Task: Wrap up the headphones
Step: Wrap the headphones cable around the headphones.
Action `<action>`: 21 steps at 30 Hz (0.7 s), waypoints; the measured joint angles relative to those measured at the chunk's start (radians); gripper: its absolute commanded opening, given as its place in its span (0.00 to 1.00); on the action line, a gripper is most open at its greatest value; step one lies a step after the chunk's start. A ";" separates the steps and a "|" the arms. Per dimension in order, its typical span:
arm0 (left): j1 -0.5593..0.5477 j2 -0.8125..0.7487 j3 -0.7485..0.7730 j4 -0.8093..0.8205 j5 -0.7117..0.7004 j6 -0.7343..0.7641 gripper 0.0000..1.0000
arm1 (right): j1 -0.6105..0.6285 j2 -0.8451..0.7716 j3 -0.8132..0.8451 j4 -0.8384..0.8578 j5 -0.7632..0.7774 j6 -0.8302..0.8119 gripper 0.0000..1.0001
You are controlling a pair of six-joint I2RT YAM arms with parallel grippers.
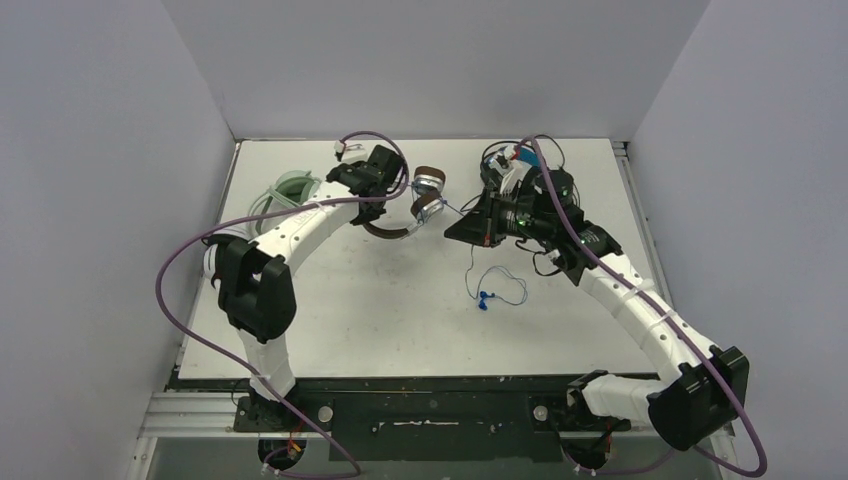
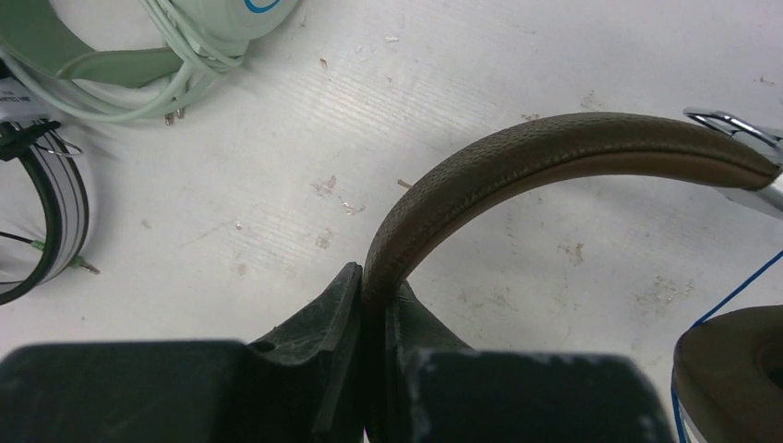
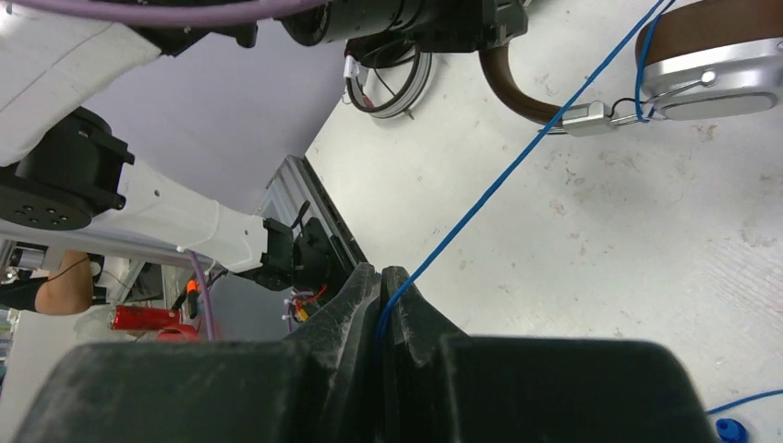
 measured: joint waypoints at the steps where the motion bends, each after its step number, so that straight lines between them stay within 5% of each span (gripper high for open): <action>1: 0.010 -0.001 0.000 0.001 0.019 -0.006 0.00 | 0.008 -0.002 -0.006 0.002 0.003 0.003 0.00; 21: 0.111 -0.035 0.004 0.014 0.222 -0.035 0.00 | 0.216 -0.005 -0.089 0.070 0.092 0.019 0.00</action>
